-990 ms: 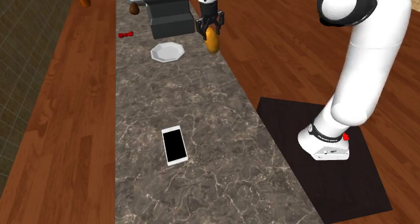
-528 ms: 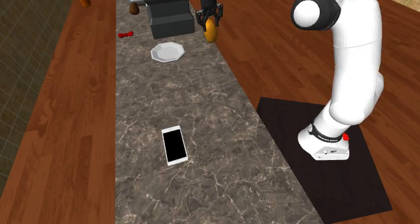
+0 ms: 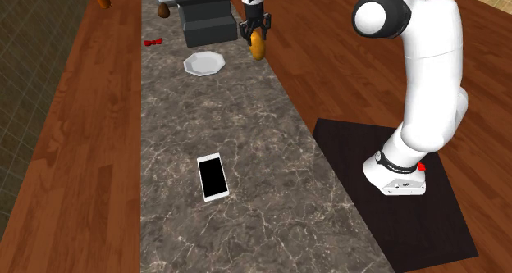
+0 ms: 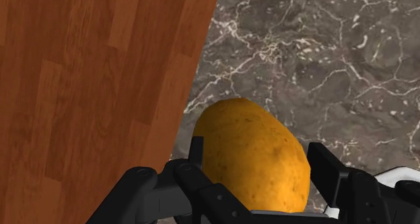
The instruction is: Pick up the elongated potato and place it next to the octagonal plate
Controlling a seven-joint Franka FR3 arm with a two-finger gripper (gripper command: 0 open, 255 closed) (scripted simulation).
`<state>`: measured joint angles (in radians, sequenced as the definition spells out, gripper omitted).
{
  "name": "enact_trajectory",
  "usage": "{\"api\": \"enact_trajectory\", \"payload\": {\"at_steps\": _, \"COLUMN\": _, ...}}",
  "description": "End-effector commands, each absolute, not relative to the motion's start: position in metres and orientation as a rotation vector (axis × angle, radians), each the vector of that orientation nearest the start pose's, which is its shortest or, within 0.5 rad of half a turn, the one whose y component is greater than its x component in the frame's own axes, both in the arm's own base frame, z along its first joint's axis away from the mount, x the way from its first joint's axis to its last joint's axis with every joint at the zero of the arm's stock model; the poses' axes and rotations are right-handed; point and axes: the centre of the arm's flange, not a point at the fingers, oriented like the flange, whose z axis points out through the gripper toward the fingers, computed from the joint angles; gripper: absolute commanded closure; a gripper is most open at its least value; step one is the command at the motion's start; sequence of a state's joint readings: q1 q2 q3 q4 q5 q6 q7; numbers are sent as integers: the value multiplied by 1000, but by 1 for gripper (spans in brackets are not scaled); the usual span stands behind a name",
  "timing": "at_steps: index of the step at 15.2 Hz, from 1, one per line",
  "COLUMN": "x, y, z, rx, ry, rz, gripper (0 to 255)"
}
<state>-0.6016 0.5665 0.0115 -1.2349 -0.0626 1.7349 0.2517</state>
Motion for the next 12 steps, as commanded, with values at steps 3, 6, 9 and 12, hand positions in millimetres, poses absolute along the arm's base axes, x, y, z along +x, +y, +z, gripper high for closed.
{"api": "enact_trajectory", "payload": {"at_steps": 3, "x": 588, "y": -402, "z": 414, "rx": -2912, "ry": 1285, "rz": 118, "gripper": 255}}
{"api": "enact_trajectory", "payload": {"at_steps": 6, "x": 588, "y": -402, "z": 398, "rx": -2912, "ry": 1285, "rz": 118, "gripper": 255}}
{"api": "enact_trajectory", "payload": {"at_steps": 9, "x": 588, "y": -402, "z": 382, "rx": -2912, "ry": 1285, "rz": 118, "gripper": 255}}
{"api": "enact_trajectory", "payload": {"at_steps": 12, "x": 588, "y": -402, "z": 367, "rx": -2912, "ry": 1285, "rz": 118, "gripper": 255}}
